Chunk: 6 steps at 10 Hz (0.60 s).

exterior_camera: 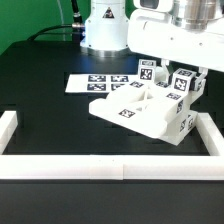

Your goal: Assemble chair

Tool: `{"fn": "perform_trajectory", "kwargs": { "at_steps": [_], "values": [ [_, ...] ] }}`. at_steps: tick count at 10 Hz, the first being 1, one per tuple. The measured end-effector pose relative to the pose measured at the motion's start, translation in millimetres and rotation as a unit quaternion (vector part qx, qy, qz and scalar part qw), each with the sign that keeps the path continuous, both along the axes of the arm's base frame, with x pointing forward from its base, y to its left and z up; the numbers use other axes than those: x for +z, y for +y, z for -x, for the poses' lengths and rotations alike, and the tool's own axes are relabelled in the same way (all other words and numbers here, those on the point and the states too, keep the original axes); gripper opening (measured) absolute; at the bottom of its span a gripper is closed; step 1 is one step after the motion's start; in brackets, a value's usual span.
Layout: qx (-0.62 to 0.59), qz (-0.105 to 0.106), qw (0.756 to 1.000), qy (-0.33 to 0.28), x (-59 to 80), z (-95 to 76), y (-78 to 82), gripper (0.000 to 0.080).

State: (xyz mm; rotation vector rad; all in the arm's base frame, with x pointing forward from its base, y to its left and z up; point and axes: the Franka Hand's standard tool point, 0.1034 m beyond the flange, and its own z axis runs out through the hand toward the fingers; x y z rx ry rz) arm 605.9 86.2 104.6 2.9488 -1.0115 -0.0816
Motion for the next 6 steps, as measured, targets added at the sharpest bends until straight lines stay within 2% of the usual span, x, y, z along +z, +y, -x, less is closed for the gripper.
{"fn": "perform_trajectory", "kwargs": {
  "at_steps": [6],
  "values": [
    [-0.139, 0.009, 0.99, 0.004, -0.2, 1.9, -1.1, 0.0271]
  ]
}}
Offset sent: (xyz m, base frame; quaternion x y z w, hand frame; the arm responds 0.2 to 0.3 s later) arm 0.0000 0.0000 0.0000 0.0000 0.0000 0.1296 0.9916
